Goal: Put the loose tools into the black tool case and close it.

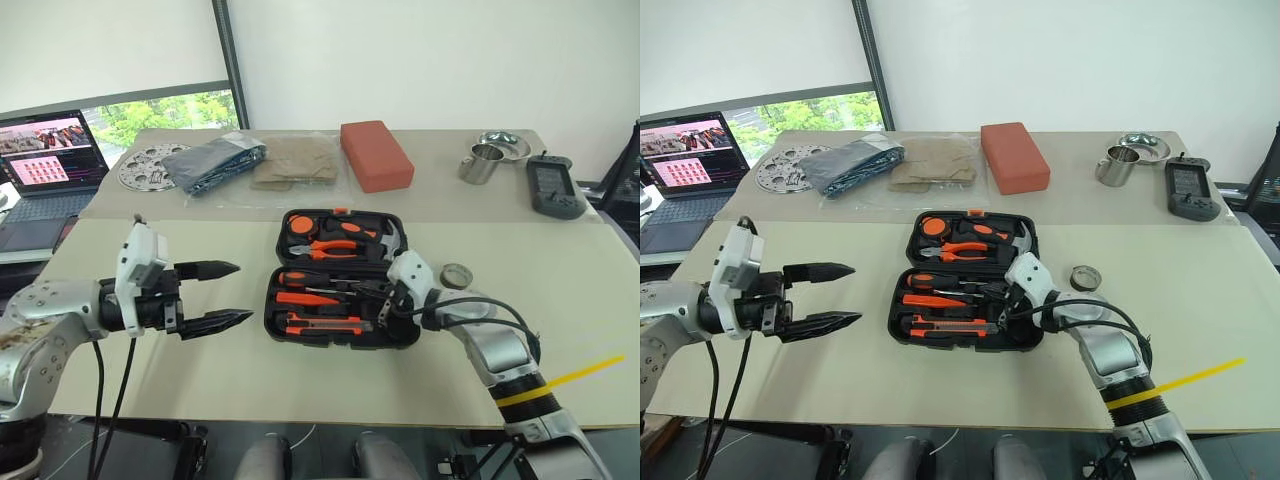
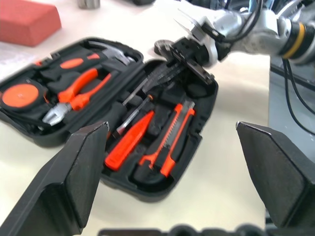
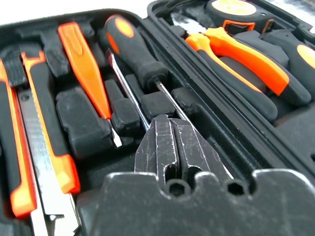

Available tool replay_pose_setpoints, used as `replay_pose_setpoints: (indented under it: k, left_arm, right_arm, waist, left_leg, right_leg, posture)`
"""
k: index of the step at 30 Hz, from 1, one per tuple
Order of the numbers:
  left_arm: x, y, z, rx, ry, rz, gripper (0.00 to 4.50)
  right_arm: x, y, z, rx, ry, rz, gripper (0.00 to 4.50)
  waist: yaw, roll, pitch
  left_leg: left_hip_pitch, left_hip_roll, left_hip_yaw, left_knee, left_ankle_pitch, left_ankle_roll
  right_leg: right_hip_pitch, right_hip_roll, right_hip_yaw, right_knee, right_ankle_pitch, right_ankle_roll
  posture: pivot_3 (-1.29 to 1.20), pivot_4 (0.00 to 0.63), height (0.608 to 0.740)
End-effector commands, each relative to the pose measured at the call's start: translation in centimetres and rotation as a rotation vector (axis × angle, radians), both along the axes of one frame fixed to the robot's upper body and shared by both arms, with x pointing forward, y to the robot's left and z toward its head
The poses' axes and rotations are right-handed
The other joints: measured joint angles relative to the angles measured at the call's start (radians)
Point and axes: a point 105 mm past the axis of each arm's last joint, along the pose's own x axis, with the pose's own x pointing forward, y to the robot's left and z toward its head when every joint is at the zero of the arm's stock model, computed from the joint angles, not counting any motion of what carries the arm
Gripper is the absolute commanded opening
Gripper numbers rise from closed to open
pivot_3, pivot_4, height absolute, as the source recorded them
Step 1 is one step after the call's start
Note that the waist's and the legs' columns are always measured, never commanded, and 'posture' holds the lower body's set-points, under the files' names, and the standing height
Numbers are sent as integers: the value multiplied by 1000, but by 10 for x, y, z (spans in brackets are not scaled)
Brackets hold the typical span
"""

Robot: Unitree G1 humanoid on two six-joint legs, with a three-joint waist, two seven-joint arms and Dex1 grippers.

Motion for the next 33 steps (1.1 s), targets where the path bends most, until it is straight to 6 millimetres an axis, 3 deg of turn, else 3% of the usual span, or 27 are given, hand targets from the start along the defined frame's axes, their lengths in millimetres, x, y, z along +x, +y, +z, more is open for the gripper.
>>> replay_pose_setpoints:
  k: [1, 7, 10, 12, 13, 17, 19, 25, 33]
  left_arm:
    - [-5, -7, 7, 15, -42, -49, 4452]
    - [-3, -11, 10, 8, -57, -71, 4452]
    - [-1, -21, 16, -3, -76, -116, 4452]
    - [0, -27, 17, -1, -81, -147, 4500]
    - [2, -29, 18, -1, -82, -158, 4500]
    - [6, -39, 21, 9, -100, -200, 4500]
    - [7, -43, 24, 5, -109, -212, 4500]
    - [5, -50, 23, 9, -114, -230, 4500]
    - [3, -53, 22, 6, -121, -229, 4500]
  right_arm:
    - [-4, -6, -20, -46, 72, -25, 0]
    - [2, -10, 12, 92, -19, -77, 0]
    - [8, -50, 48, 159, -94, -190, 0]
    - [7, -79, 55, 124, -95, -252, 578]
    - [5, -90, 56, 107, -90, -273, 702]
    - [0, -134, 54, 20, -96, -374, 2278]
    - [-2, -150, 52, -22, -81, -398, 2801]
    - [-13, -187, 42, -139, 21, -402, 2801]
    - [-15, -202, 36, -226, 85, -341, 2801]
  waist:
    - [1, -1, 0]
    - [1, -1, 0]
    - [7, -1, 1]
    - [15, 1, 3]
    - [17, 1, 2]
    - [14, -1, 2]
    - [6, -1, 3]
    - [-2, 1, 4]
    - [0, 0, 4]
  left_leg:
    - [1, 0, 0, 0, 0, 0]
    - [0, 0, 0, 0, 0, 0]
    - [-2, 0, 0, 0, 0, 0]
    - [-6, -2, 0, 1, 0, 0]
    - [-6, -3, 0, 1, 0, 0]
    - [-5, -2, 1, -2, 0, 0]
    - [-5, -1, 0, -5, 0, 0]
    - [-5, -2, 2, -6, 0, 0]
    - [-5, -2, 2, -6, 0, 0]
  right_leg:
    - [1, 0, 0, 0, 0, 0]
    - [0, 0, 0, 0, 0, 0]
    - [-1, 0, 0, 0, 0, 0]
    - [-2, -2, -1, 0, 0, 0]
    - [-2, -4, -1, -1, 0, 0]
    - [-1, -1, -1, -4, -1, 0]
    - [-2, 1, 0, -6, 0, 0]
    - [-2, 2, 2, -7, 0, 0]
    - [-1, 1, 2, -9, 0, 0]
  posture:
    - [0, 150, 740]
    - [0, 150, 740]
    - [0, 150, 740]
    - [0, 150, 740]
    - [0, 150, 740]
    - [0, 150, 740]
    - [0, 150, 740]
    - [0, 150, 740]
    - [0, 150, 740]
